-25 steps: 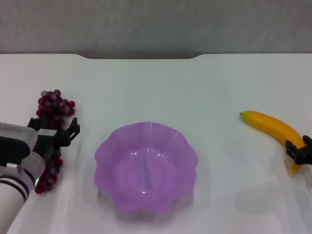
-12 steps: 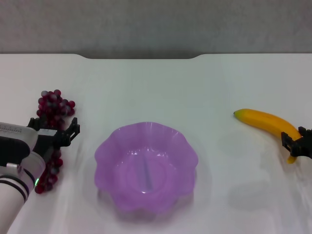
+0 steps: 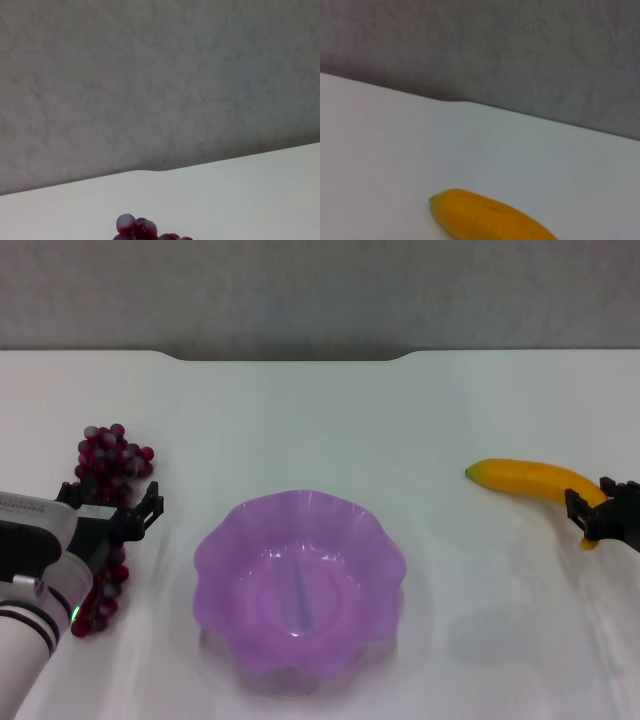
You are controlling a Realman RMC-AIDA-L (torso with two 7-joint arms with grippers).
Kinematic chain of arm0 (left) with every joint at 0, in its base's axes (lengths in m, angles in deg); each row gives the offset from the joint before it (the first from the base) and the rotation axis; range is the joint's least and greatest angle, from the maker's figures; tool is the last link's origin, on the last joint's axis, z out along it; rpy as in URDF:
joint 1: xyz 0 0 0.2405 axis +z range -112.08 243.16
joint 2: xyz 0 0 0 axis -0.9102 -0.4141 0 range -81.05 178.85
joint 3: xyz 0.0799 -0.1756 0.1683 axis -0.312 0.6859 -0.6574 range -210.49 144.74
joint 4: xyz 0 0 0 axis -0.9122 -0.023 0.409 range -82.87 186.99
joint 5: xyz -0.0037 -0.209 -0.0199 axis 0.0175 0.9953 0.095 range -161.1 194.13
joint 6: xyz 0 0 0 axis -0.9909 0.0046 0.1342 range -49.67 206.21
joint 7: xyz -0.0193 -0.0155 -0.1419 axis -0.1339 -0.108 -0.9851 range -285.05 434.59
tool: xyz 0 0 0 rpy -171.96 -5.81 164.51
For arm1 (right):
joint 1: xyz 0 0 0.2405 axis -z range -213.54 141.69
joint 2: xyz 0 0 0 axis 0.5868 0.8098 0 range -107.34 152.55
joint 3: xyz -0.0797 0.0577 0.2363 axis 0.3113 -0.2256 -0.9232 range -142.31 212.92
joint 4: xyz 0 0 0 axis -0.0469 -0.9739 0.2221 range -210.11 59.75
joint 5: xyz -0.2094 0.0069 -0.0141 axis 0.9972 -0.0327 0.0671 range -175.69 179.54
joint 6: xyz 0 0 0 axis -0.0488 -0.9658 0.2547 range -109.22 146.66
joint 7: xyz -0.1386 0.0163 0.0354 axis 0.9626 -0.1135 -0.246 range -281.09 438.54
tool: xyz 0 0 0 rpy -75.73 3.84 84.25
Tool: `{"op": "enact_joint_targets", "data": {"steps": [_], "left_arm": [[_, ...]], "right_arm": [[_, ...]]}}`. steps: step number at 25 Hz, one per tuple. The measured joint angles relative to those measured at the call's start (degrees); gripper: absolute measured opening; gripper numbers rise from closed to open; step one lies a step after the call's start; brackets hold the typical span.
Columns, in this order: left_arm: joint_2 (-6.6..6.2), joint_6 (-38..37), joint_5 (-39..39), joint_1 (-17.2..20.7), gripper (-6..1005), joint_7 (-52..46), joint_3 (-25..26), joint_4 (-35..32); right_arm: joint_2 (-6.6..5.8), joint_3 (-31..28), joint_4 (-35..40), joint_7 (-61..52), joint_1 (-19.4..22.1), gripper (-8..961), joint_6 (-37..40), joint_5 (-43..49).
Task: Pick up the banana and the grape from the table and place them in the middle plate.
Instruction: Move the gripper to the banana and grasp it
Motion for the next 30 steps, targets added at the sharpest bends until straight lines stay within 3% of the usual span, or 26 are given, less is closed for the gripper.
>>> {"op": "enact_joint_targets", "data": {"steps": [7,13,23,30], "left_arm": [[0.0,0.05,-0.01,0.0,889,0.0,0.0,0.0],[0.0,-0.08,0.06,0.14,889,0.0,0.0,-0.08],[-0.09,0.02,0.07,0.18,889,0.0,0.0,-0.37],[-0.09,-0.03,0.15,0.27,888,0.0,0.0,-0.42]], "right_arm": [[-0.24,0.15,1.43,0.01,-0.18,491,-0.28,0.0],[0.27,0.12,1.47,1.6,0.26,487,-0.07,0.0],[0.6,0.81,8.57,3.62,0.37,445,0.03,0.61],[0.65,1.27,10.17,3.54,0.56,186,-0.13,1.64]]}}
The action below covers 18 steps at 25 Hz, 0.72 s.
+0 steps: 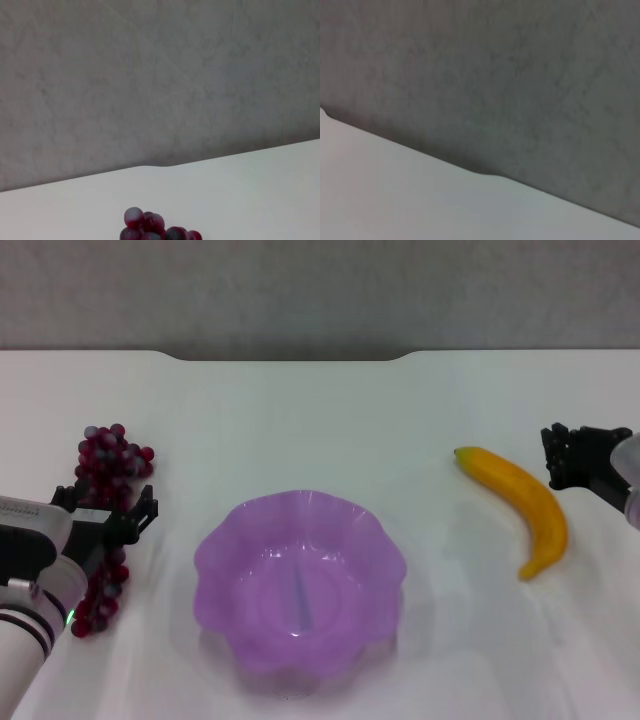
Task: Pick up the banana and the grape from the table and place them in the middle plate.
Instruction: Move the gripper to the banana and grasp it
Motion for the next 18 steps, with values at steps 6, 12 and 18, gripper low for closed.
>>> {"op": "enact_joint_targets", "data": {"steps": [6,12,18], "left_arm": [[0.0,-0.27,0.29,0.0,888,0.0,0.05,0.14],[0.0,-0.15,0.21,0.0,888,0.0,0.01,0.27],[0.0,0.05,-0.03,-0.01,888,0.0,0.0,0.37]], "right_arm": [[0.05,-0.3,-2.51,0.15,0.73,54,0.32,0.03],[0.06,-0.34,-5.18,-0.31,0.68,109,-0.49,-0.07],[0.06,0.11,-6.16,-1.25,-0.01,258,-2.96,-0.2]]}}
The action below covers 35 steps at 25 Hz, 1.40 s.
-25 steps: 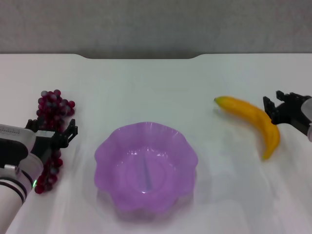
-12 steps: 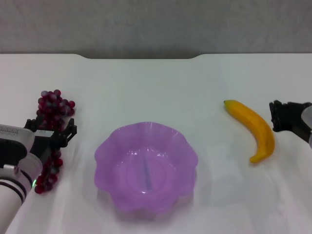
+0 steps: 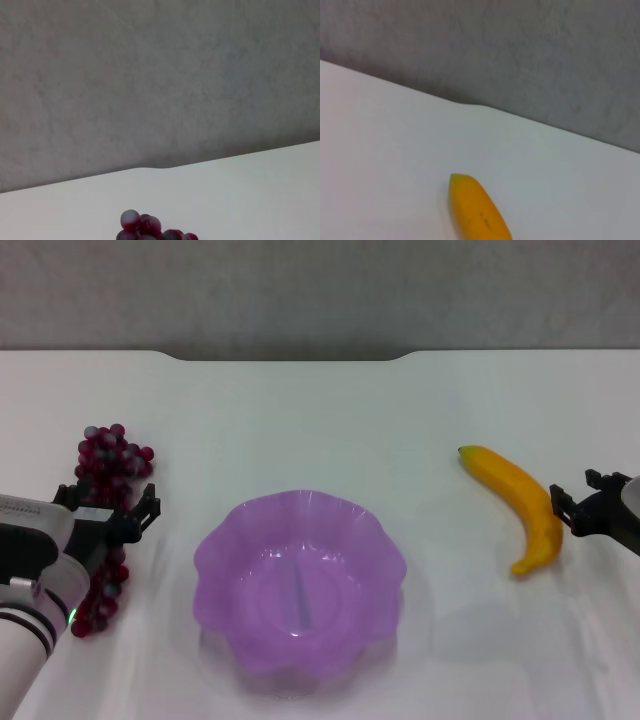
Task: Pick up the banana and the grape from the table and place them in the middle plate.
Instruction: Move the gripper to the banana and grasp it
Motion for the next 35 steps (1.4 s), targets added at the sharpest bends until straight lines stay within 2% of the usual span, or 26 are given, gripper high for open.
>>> {"op": "enact_joint_targets", "data": {"steps": [8,10,20,35], "left_arm": [[0.0,0.07,-0.1,-0.07,887,0.0,0.0,0.05],[0.0,0.07,-0.11,-0.09,887,0.0,0.0,0.05],[0.1,0.11,-0.22,-0.28,887,0.0,0.0,0.05],[0.18,1.55,-0.22,-0.37,886,0.0,0.0,0.14]], "right_arm": [[-0.01,1.65,-0.24,-0.52,-0.7,585,-0.99,0.04],[-0.05,2.1,-0.27,-0.65,-0.86,738,-1.0,0.04],[-0.04,4.35,-3.89,-1.46,-2.4,736,-1.07,0.07],[0.09,5.16,-6.27,-3.0,-1.77,732,-0.53,0.2]]}}
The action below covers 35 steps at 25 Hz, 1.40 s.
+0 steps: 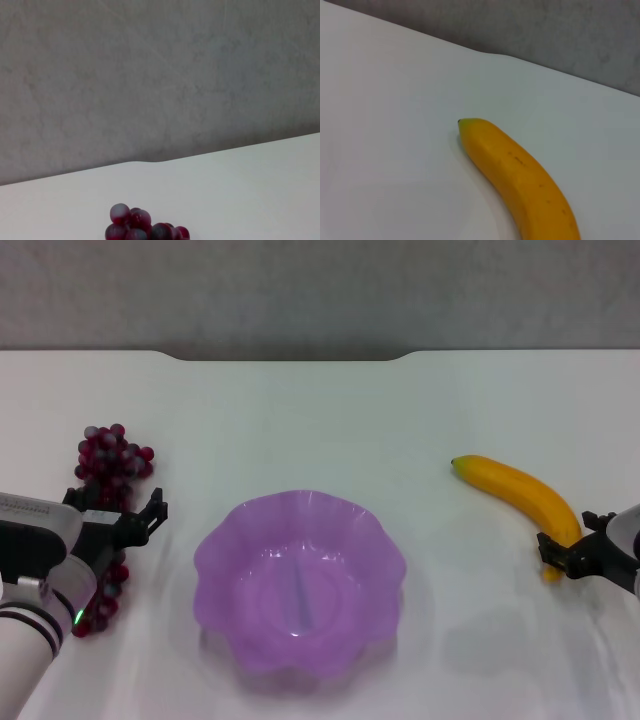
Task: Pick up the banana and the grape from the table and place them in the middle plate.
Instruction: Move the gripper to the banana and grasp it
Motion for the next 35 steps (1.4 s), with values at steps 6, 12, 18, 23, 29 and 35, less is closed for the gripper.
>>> {"op": "enact_joint_targets", "data": {"steps": [6,12,18,23,29,35], "left_arm": [[0.0,0.0,0.0,0.08,886,0.0,0.0,0.0],[0.0,-0.02,0.0,0.19,876,0.0,0.0,-0.01],[0.0,-0.02,0.0,0.2,873,0.0,0.0,0.01],[0.0,-0.02,0.0,0.23,870,0.0,0.0,0.13],[0.0,-0.13,0.09,0.35,867,0.0,0.0,0.17],[0.0,-0.12,0.1,0.37,864,0.0,0.0,0.17]], "right_arm": [[0.0,-0.1,-0.01,0.0,0.61,731,-0.01,-0.22],[0.0,-0.55,0.11,0.0,1.2,729,0.01,-0.38],[0.0,-0.73,0.16,0.0,1.51,726,-0.03,-0.41],[0.0,-0.74,0.26,0.1,1.95,717,-0.04,-0.5],[0.0,-1.93,0.78,0.5,2.61,624,-0.04,-0.52],[-0.01,-3.08,0.72,0.64,2.8,509,-0.26,-0.5]]}}
